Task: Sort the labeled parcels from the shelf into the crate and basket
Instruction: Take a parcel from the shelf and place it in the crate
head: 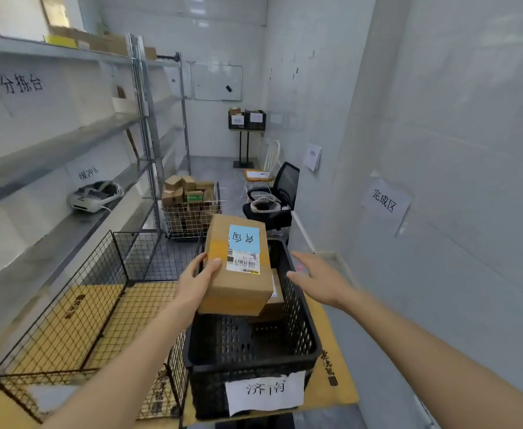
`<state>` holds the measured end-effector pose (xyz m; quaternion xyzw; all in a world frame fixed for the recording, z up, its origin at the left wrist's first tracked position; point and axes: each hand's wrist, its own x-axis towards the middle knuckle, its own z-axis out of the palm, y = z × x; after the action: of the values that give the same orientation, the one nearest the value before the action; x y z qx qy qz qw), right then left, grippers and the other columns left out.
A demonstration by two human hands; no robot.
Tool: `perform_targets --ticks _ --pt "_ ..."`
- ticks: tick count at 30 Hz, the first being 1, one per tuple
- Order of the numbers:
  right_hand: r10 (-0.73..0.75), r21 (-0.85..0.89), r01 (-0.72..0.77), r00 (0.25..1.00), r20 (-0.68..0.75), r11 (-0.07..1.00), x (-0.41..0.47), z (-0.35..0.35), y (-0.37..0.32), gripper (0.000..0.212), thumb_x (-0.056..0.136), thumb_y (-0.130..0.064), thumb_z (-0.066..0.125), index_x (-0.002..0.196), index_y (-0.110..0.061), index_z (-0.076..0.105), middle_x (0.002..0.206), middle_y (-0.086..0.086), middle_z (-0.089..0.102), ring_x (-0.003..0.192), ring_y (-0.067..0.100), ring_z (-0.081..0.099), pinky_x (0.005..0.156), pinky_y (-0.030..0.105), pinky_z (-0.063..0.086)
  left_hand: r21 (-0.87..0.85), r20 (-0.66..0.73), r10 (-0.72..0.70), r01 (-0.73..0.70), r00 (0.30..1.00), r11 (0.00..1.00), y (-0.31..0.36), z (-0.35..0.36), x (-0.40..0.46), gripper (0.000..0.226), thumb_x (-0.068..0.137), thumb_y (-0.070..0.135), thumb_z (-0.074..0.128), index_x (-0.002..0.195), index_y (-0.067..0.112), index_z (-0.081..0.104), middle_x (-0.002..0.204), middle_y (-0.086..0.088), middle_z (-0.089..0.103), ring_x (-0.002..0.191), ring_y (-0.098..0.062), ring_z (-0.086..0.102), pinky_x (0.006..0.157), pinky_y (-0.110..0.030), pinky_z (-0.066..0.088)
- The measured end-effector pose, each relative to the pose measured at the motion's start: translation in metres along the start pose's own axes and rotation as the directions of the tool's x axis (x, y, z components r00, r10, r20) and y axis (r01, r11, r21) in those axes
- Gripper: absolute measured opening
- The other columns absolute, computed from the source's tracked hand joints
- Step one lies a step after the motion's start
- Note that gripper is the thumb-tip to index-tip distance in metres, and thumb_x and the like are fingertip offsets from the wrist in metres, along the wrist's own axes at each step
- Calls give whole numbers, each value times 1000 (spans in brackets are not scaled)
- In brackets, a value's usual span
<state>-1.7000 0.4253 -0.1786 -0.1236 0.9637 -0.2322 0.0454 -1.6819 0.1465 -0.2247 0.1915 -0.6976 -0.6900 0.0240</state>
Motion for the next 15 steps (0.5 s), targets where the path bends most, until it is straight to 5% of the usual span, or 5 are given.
perform_targets --ticks 8,15 --pt "81 -49 -77 991 104 996 93 70 69 68 102 -54 45 160 -25 26 167 -1 21 153 19 19 122 42 24 87 2 -141 140 990 986 -72 29 92 62 92 53 66 148 43 41 133 2 51 109 -21 54 78 -39 51" --pt "83 -43 -76 976 202 996 165 112 120 69 101 -55 45 160 -27 24 167 1 20 153 21 20 121 41 25 179 -101 -234 249 967 952 -133 56 161 65 89 59 65 147 47 40 139 -2 52 117 -27 54 99 -53 50"
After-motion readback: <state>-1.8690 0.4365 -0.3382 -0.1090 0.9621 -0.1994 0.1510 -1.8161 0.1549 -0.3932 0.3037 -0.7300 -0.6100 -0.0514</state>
